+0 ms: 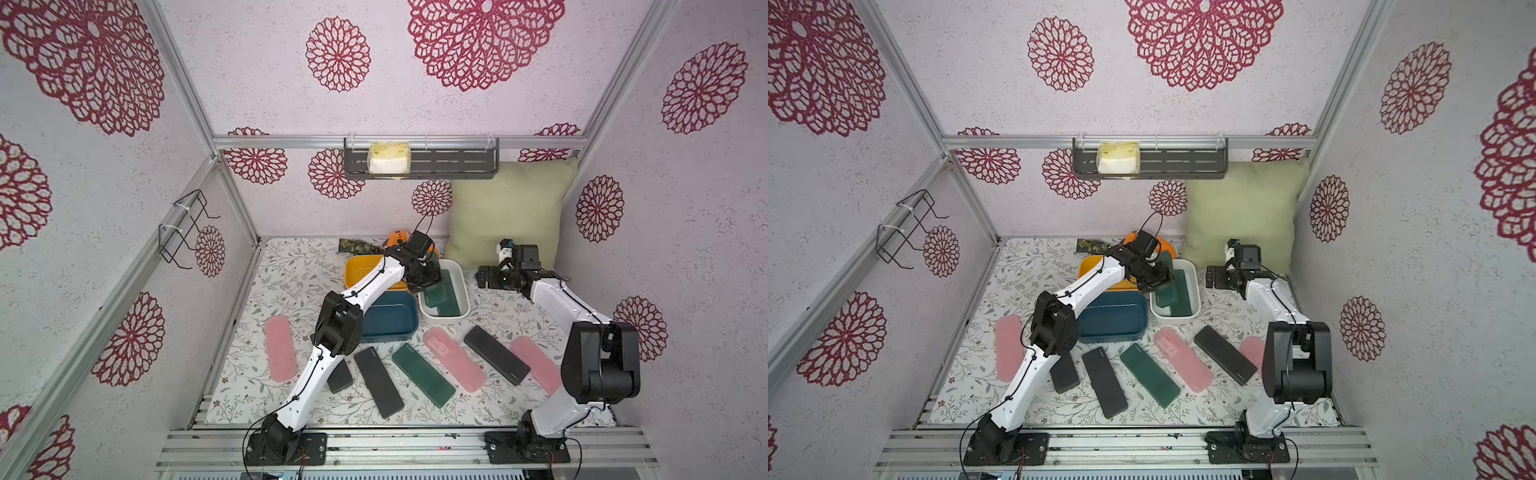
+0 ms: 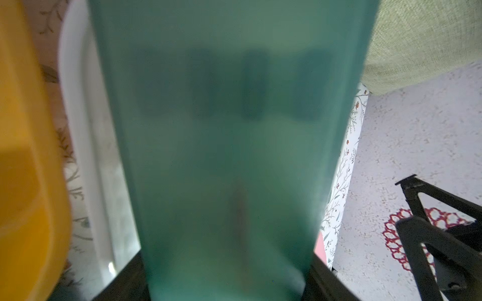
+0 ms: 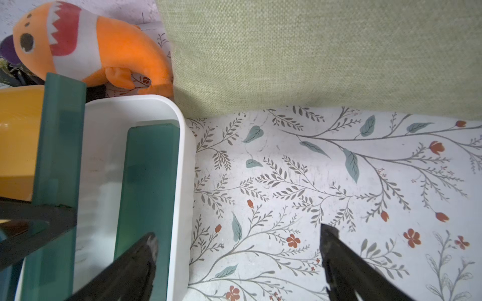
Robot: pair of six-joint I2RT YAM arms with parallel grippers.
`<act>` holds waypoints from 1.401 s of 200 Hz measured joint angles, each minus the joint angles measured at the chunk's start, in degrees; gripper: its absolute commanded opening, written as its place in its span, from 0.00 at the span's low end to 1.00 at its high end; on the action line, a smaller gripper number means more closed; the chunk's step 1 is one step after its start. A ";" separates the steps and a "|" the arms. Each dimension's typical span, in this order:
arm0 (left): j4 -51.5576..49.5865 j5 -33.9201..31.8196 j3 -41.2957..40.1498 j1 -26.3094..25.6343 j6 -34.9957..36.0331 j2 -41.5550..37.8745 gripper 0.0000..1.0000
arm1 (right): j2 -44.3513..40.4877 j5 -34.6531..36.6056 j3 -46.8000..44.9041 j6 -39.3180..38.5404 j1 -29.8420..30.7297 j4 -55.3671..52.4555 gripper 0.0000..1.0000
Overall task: Place the pencil cases by color into the storage box
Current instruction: Place the pencil case at the storage box.
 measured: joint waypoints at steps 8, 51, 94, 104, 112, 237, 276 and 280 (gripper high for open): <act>-0.22 0.00 0.04 -0.11 0.00 0.00 0.34 | 0.00 -0.02 0.00 0.00 -0.02 0.00 0.99; -3.10 0.02 0.17 -0.76 -0.24 -0.02 0.34 | 0.00 -0.35 0.00 0.02 -0.04 0.09 0.99; -5.53 -0.17 0.17 -1.38 -0.39 -0.02 0.35 | 0.00 -1.09 0.00 0.02 -0.09 0.13 0.99; -5.77 -0.20 0.17 -1.46 -0.39 -0.02 0.35 | 0.00 -1.22 0.00 0.02 -0.09 0.13 0.99; -5.95 -0.22 0.17 -1.51 -0.39 -0.02 0.35 | 0.00 -1.27 0.00 0.02 -0.11 0.13 0.99; -6.84 -0.11 0.20 -1.42 -0.90 0.33 0.52 | 0.00 -1.33 0.00 0.02 -0.24 0.20 0.99; -6.80 -0.09 0.63 -1.38 -1.20 1.25 0.59 | 0.00 -1.42 0.00 0.02 -0.37 0.24 0.99; -6.84 -0.11 0.72 -1.38 -1.25 1.33 0.60 | 0.00 -1.44 0.00 0.02 -0.42 0.26 0.99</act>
